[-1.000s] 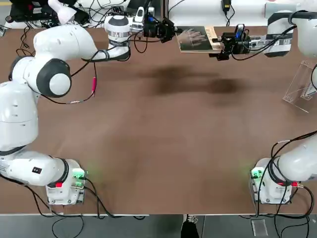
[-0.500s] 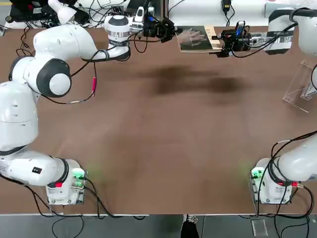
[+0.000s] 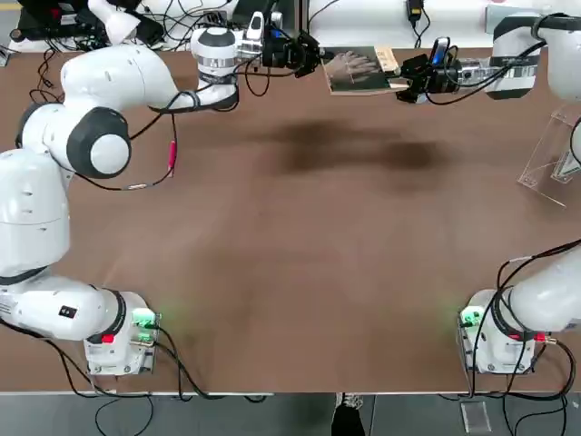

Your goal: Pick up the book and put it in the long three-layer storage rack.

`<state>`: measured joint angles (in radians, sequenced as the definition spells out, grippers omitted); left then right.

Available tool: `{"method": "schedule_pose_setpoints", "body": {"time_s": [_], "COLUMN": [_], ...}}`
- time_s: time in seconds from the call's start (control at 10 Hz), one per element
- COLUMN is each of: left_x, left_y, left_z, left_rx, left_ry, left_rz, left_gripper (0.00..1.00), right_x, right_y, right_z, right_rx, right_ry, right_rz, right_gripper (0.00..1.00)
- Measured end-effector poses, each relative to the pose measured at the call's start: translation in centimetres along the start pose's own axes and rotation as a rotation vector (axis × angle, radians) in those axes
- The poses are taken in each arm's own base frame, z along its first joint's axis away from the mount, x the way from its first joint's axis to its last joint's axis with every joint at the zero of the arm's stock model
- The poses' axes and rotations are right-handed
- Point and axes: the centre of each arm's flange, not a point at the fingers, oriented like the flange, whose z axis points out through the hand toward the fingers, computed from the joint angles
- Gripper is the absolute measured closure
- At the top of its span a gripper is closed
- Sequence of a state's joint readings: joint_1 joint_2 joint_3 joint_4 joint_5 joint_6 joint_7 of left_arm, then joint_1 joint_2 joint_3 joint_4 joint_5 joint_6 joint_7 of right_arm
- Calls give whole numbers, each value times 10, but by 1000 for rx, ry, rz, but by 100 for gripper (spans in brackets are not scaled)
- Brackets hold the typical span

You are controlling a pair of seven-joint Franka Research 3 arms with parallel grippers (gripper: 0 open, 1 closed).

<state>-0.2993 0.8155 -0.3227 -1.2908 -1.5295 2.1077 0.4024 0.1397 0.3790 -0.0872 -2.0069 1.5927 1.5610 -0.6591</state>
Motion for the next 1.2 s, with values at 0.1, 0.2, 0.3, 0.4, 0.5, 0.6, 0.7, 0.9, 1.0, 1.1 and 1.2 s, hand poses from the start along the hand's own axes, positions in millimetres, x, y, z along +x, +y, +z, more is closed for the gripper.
{"method": "schedule_pose_setpoints", "body": {"time_s": [0.1,0.2,0.3,0.4,0.5,0.6,0.7,0.9,1.0,1.1,1.2], "left_x": [0,0,0,0,0,0,0,1,2,3,3], "left_y": [0,0,0,0,0,1,1,1,1,4,6], "left_z": [0,0,0,0,0,1,1,-1,-2,-2,-3], "left_rx": [-1,-1,-1,-1,-1,-2,-2,-1,-2,-6,-9], "left_ry": [0,1,1,1,3,5,7,9,11,13,15], "left_rz": [0,0,0,0,0,-1,-1,-1,0,2,4], "left_gripper": [99,99,99,99,99,95,94,88,81,70,70], "right_x": [0,0,0,1,1,2,3,11,15,18,19], "right_y": [0,0,-1,-1,-1,-1,-3,-12,-19,-24,-27], "right_z": [0,-1,-1,-1,-1,-2,-3,-23,-39,-59,-77], "right_rx": [0,0,0,-1,-5,-11,-21,-91,-139,-189,-223], "right_ry": [1,1,1,2,2,2,1,10,13,22,31], "right_rz": [16,29,34,36,37,40,53,76,78,81,81], "right_gripper": [76,85,85,85,85,85,85,85,85,85,85]}}
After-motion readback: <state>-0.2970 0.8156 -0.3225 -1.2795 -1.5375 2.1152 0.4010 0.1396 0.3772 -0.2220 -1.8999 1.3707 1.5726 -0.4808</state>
